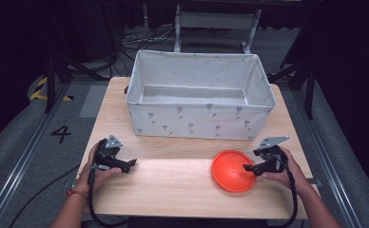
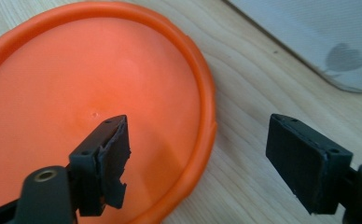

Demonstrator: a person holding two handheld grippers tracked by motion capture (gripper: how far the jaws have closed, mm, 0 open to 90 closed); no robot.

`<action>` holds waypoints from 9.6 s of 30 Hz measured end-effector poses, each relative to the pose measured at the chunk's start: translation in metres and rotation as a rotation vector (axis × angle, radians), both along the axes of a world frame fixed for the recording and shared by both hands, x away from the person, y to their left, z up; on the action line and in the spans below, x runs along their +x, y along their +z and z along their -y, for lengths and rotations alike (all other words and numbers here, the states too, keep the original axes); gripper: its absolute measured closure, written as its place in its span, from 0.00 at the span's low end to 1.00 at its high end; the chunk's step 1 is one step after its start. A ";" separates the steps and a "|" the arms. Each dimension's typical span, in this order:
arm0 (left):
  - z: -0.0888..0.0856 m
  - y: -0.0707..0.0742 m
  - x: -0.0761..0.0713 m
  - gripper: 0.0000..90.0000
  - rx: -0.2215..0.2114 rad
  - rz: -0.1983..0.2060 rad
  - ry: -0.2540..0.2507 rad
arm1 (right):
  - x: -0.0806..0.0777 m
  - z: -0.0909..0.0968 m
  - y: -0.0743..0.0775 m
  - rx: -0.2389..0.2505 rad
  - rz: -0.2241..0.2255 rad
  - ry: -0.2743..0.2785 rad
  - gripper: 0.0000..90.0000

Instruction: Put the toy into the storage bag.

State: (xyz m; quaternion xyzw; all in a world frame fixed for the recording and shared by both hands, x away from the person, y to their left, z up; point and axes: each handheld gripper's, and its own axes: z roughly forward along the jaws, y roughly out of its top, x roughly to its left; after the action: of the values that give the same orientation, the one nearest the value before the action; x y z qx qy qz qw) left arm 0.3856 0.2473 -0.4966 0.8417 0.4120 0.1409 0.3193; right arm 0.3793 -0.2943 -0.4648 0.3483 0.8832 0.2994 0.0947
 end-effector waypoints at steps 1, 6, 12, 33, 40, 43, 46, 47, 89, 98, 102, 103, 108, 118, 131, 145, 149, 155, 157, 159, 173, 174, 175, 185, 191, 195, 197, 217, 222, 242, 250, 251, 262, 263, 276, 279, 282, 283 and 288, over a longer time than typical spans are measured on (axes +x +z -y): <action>0.000 0.000 0.000 0.00 0.006 0.009 -0.003 | 0.003 -0.002 -0.002 0.001 -0.011 0.006 0.24; 0.000 0.000 0.000 0.00 0.000 0.001 0.000 | 0.013 -0.005 -0.010 -0.035 -0.054 -0.005 0.22; 0.000 0.000 0.000 0.00 0.001 0.004 -0.001 | 0.016 -0.007 -0.011 -0.028 -0.084 0.000 0.30; 0.000 0.000 0.000 0.00 0.000 0.001 -0.001 | 0.016 -0.015 0.017 -0.027 -0.139 0.006 0.82; 0.000 0.000 0.000 0.00 0.000 0.000 0.000 | 0.005 -0.024 0.052 -0.020 -0.073 0.084 0.91; 0.000 0.000 0.000 0.00 0.001 0.003 -0.001 | 0.001 -0.030 0.066 -0.037 -0.041 0.124 0.92; 0.000 0.000 0.000 0.00 0.000 0.000 0.000 | -0.003 -0.037 0.077 -0.075 -0.010 0.148 0.92; 0.000 0.000 0.000 0.00 0.000 0.000 0.000 | -0.004 -0.040 0.080 -0.086 0.002 0.155 0.92; 0.000 0.000 0.000 0.00 0.001 0.000 0.000 | -0.027 -0.041 0.211 -0.189 0.249 0.235 0.92; 0.000 0.000 0.000 0.00 -0.002 -0.002 -0.001 | -0.025 -0.037 0.232 -0.191 0.267 0.238 0.92; 0.000 0.000 0.000 0.00 -0.002 -0.001 -0.001 | -0.024 -0.038 0.236 -0.211 0.268 0.235 0.92; 0.000 0.000 0.000 0.00 -0.001 0.003 -0.002 | -0.024 -0.038 0.236 -0.211 0.268 0.235 0.92; 0.000 0.000 0.000 0.00 0.000 -0.002 -0.001 | -0.022 -0.038 0.239 -0.224 0.270 0.234 0.92; 0.000 0.000 0.000 0.00 0.000 0.000 -0.001 | -0.020 -0.038 0.260 -0.238 0.286 0.226 0.92; 0.000 0.000 0.000 0.00 0.001 0.000 0.000 | 0.008 -0.042 0.303 -0.255 0.315 0.188 0.92; -0.001 0.000 0.000 0.00 0.002 0.001 -0.007 | 0.071 -0.057 0.325 -0.259 0.308 0.145 0.92; -0.001 0.000 0.001 0.00 -0.001 0.002 -0.012 | 0.094 -0.058 0.329 -0.255 0.311 0.105 0.92; -0.001 0.000 0.001 0.00 -0.002 -0.001 -0.013 | 0.121 -0.059 0.319 -0.271 0.303 0.082 0.92; -0.001 0.000 0.001 0.00 -0.002 0.000 -0.013 | 0.128 -0.059 0.313 -0.274 0.300 0.067 0.92; -0.001 0.000 0.001 0.00 -0.001 0.000 -0.013 | 0.134 -0.060 0.306 -0.278 0.289 0.064 0.92; -0.001 0.000 0.001 0.00 -0.001 -0.001 -0.017 | 0.151 -0.067 0.235 -0.291 0.188 0.181 0.92; -0.001 0.000 0.001 0.00 -0.001 -0.001 -0.018 | 0.151 -0.068 0.229 -0.303 0.175 0.195 0.92; -0.001 0.000 0.001 0.00 -0.001 -0.001 -0.017 | 0.151 -0.068 0.224 -0.309 0.173 0.202 0.92; -0.001 0.000 0.001 0.00 -0.001 -0.002 -0.017 | 0.152 -0.078 0.188 -0.402 0.097 0.287 0.92; -0.001 0.000 0.001 0.00 -0.001 -0.001 -0.017 | 0.151 -0.084 0.175 -0.431 0.052 0.334 0.92; -0.001 0.000 0.001 0.00 -0.001 -0.001 -0.017 | 0.152 -0.090 0.168 -0.461 0.037 0.362 0.92; -0.001 0.000 0.001 0.00 -0.001 -0.001 -0.017 | 0.151 -0.092 0.167 -0.469 0.028 0.369 0.92; -0.001 0.000 0.001 0.00 -0.001 -0.001 -0.017 | 0.144 -0.095 0.168 -0.520 -0.026 0.412 0.90; -0.001 0.000 0.001 0.00 0.000 -0.001 -0.017 | 0.144 -0.094 0.173 -0.486 0.033 0.394 0.84; -0.001 0.000 0.001 0.00 0.000 -0.001 -0.017 | 0.112 -0.057 0.188 -0.181 0.235 0.163 0.52; -0.001 0.000 0.001 0.00 0.000 -0.001 -0.017 | 0.090 -0.046 0.187 -0.057 0.277 0.070 0.33; -0.001 0.000 0.001 0.00 0.000 0.000 -0.017 | 0.088 -0.045 0.187 -0.046 0.288 0.067 0.33; -0.001 0.000 0.001 0.00 0.004 -0.001 -0.018 | 0.061 -0.040 0.185 -0.002 0.367 0.021 0.28; -0.001 0.000 0.001 0.00 0.004 -0.001 -0.018 | 0.059 -0.039 0.185 -0.009 0.373 0.019 0.27; -0.001 0.000 0.001 0.00 0.004 0.000 -0.018 | 0.027 -0.028 0.177 -0.047 0.456 0.000 0.26; -0.001 0.000 0.001 0.00 0.002 -0.002 -0.017 | 0.019 -0.025 0.173 -0.082 0.488 -0.019 0.25; -0.001 0.000 0.001 0.00 0.002 -0.002 -0.017 | 0.010 -0.018 0.168 -0.075 0.507 -0.011 0.24; -0.001 0.000 0.001 0.00 0.002 -0.002 -0.018 | 0.008 -0.016 0.167 -0.076 0.511 -0.013 0.23; -0.001 0.000 0.001 0.00 0.003 -0.001 -0.018 | -0.004 -0.002 0.157 -0.067 0.513 -0.037 0.23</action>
State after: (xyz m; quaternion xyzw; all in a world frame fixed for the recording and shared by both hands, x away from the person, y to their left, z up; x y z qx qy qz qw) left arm 0.3866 0.2482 -0.4965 0.8460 0.4044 0.1381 0.3190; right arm 0.3756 -0.2919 -0.3079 0.2737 0.8334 0.3465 0.3324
